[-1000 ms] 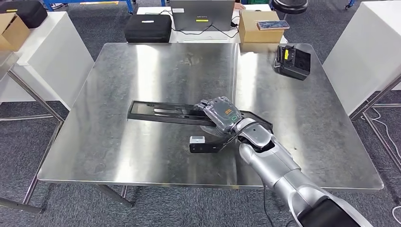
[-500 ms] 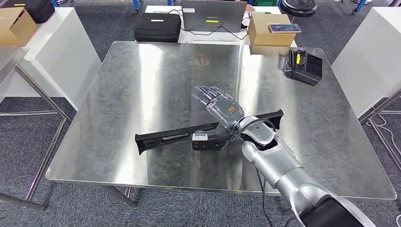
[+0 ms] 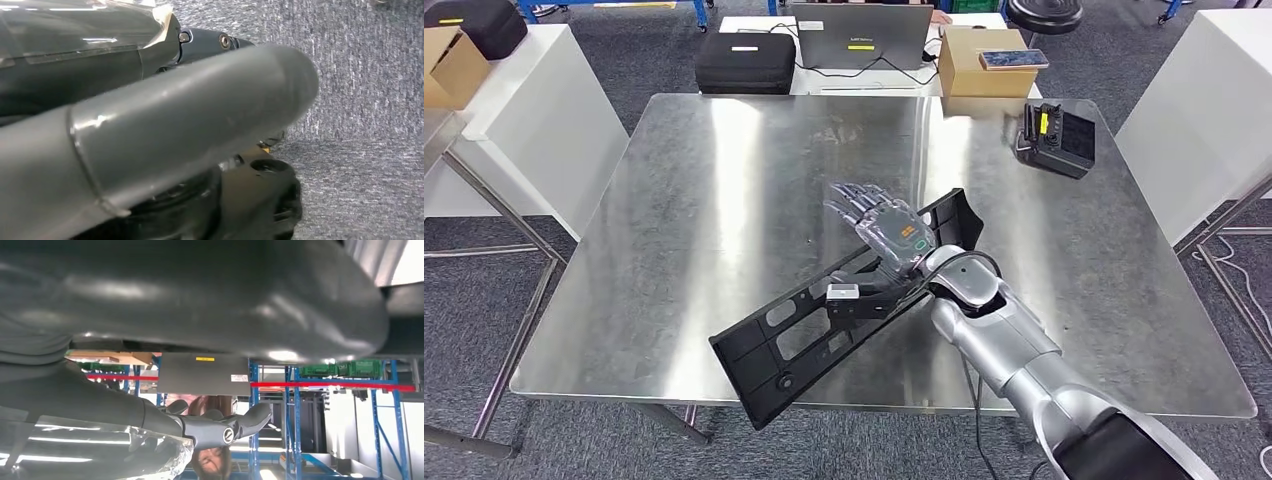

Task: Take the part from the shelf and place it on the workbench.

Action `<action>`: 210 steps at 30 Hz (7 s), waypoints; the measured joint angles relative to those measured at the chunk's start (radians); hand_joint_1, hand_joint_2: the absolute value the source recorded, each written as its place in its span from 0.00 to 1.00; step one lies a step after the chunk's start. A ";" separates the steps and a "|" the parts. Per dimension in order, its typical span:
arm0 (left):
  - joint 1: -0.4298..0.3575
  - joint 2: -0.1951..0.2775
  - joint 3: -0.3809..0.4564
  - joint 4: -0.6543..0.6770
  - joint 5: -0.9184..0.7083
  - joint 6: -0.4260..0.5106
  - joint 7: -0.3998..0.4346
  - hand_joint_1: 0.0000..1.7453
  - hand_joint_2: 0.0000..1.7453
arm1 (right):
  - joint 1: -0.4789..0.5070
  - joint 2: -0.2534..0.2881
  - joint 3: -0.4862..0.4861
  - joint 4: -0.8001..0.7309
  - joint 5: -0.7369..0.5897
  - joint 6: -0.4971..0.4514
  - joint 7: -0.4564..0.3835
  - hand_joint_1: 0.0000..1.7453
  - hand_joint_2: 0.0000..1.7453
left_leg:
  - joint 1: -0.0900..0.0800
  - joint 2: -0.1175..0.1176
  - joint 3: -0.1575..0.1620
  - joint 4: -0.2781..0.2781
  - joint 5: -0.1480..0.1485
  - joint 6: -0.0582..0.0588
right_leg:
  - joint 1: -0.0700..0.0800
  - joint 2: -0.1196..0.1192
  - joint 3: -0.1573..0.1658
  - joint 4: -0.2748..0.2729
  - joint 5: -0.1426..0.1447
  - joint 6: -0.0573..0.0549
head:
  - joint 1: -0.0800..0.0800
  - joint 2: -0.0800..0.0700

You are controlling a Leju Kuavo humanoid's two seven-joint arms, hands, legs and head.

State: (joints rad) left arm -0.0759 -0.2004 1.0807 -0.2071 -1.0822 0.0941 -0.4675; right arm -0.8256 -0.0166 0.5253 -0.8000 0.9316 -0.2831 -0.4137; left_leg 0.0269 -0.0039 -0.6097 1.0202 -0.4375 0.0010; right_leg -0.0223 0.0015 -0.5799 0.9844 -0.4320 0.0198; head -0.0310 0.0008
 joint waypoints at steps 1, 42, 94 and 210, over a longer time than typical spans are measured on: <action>0.000 -0.001 0.000 0.000 0.000 -0.004 0.003 0.00 0.00 | -0.001 0.000 0.000 0.000 0.000 0.000 0.001 0.00 0.00 | -0.002 -0.002 0.007 -0.015 0.002 0.002 | 0.006 0.000 0.000 0.001 -0.002 0.003 | 0.002 0.000; 0.004 -0.004 0.030 0.000 0.016 -0.015 0.008 0.00 0.00 | -0.132 -0.055 -0.129 0.234 0.031 -0.080 0.125 0.00 0.00 | -0.029 -0.009 0.004 -0.015 0.006 0.035 | 0.003 -0.001 0.005 -0.014 0.006 0.029 | 0.007 0.000; 0.003 -0.012 0.054 0.001 0.022 -0.005 -0.010 0.00 0.00 | -0.147 -0.048 -0.205 0.297 0.041 -0.101 0.081 0.00 0.00 | -0.031 0.004 -0.016 -0.016 0.036 0.056 | 0.009 0.002 0.049 0.018 -0.053 0.037 | 0.014 0.000; -0.001 -0.004 0.055 0.001 -0.003 -0.026 -0.033 0.00 0.00 | -0.084 -0.067 -0.254 0.307 0.032 -0.140 0.058 0.00 0.00 | -0.020 0.014 0.028 -0.033 0.008 0.063 | 0.002 -0.005 -0.066 0.089 -0.027 0.029 | 0.016 0.000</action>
State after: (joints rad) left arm -0.0774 -0.2044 1.1357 -0.2060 -1.0849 0.0683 -0.5004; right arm -0.9095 -0.0836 0.2709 -0.4925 0.9631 -0.4231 -0.3557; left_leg 0.0071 0.0103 -0.5812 0.9875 -0.4291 0.0642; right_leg -0.0199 -0.0035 -0.6454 1.0732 -0.4587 0.0483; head -0.0149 0.0008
